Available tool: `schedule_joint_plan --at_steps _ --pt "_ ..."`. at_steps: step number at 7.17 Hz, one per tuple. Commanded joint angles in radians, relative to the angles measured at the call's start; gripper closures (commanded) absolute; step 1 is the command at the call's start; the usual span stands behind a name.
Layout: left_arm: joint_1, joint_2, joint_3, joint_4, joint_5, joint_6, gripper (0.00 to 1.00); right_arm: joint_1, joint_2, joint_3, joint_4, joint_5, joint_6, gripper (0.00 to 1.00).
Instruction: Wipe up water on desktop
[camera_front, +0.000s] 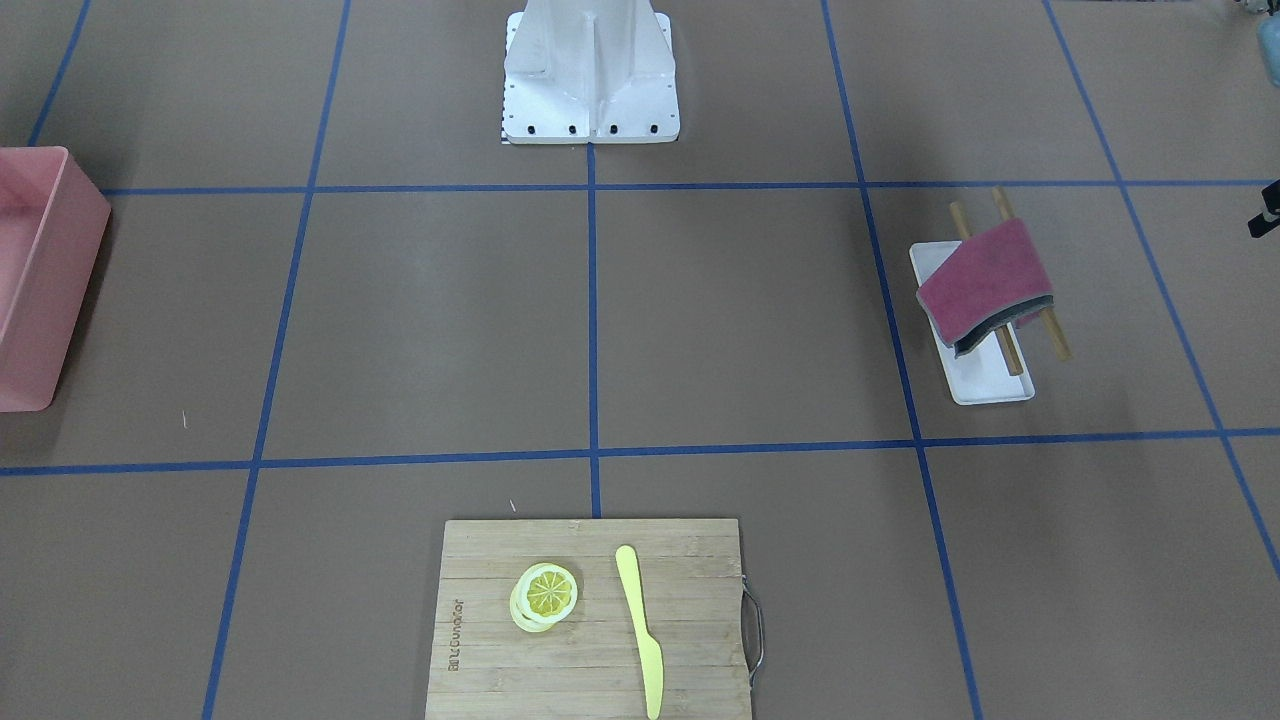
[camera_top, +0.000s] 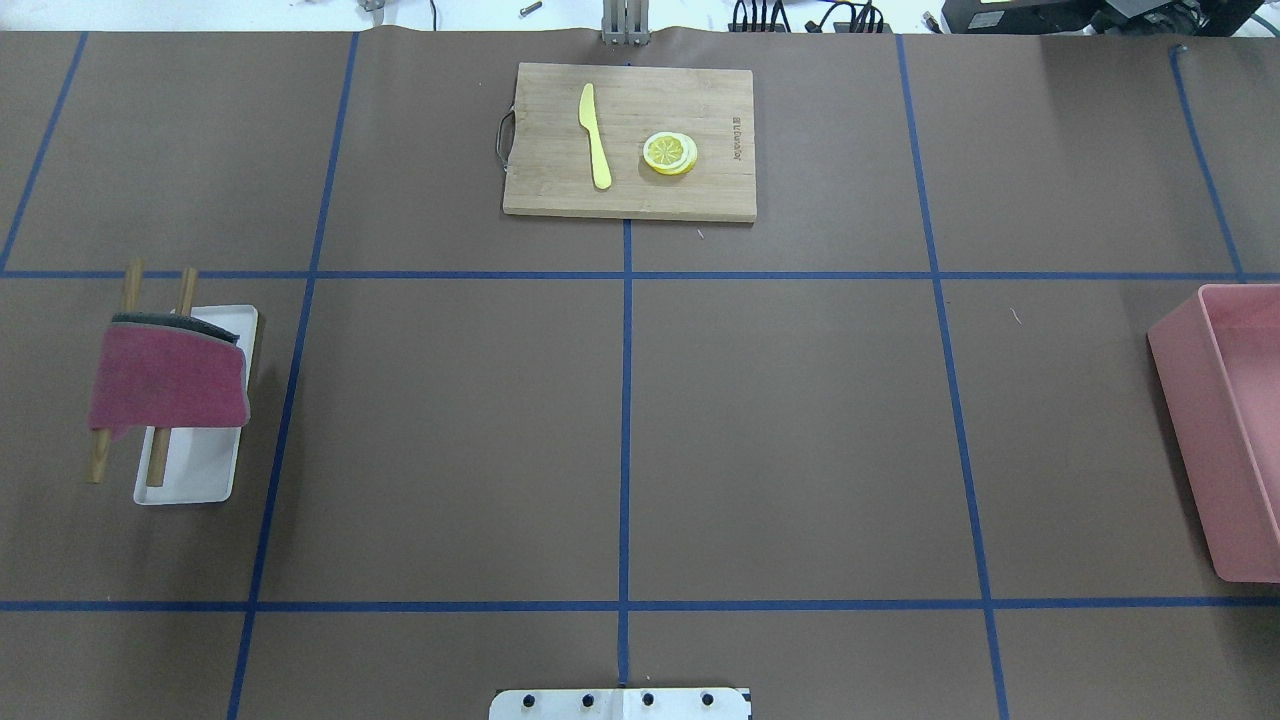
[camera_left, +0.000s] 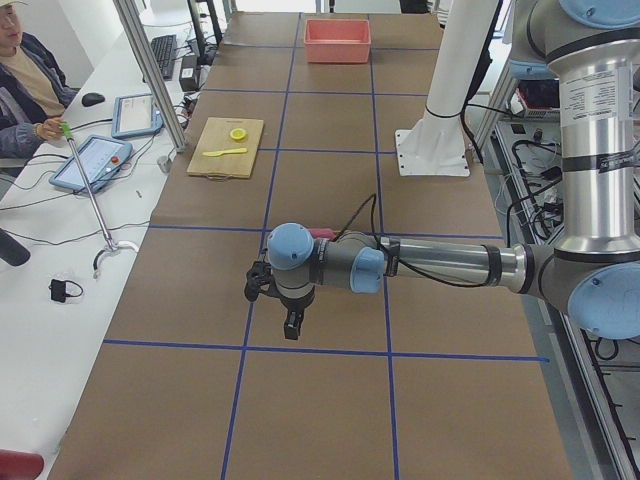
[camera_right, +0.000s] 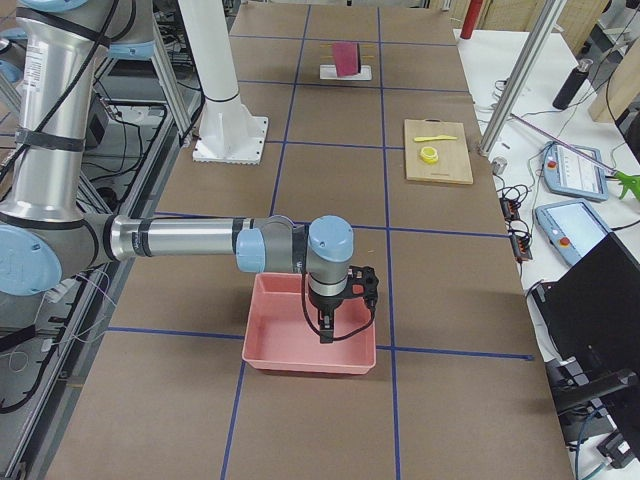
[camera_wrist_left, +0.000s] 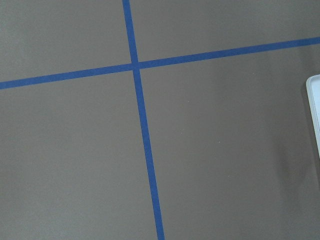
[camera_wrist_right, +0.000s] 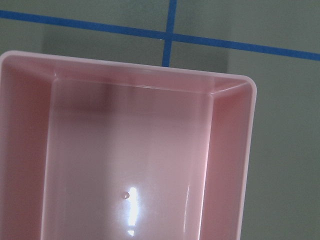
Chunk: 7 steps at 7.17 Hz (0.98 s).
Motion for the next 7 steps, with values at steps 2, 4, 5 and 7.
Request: schedule_joint_plan --at_steps 2,4,5,7 --pt "0.004 0.040 -0.018 -0.032 -0.002 0.011 0.02 0.010 -0.013 0.032 -0.043 0.001 0.001 0.00" --pt "0.006 0.040 -0.016 -0.032 -0.006 0.009 0.02 0.010 -0.010 0.031 -0.040 -0.004 -0.001 0.00" --pt "0.006 0.040 -0.018 -0.032 -0.026 0.009 0.02 0.010 -0.011 0.031 -0.040 -0.004 -0.027 0.00" --pt "0.004 0.037 -0.018 -0.032 -0.037 0.009 0.02 0.010 -0.012 0.029 -0.040 0.002 -0.070 0.00"
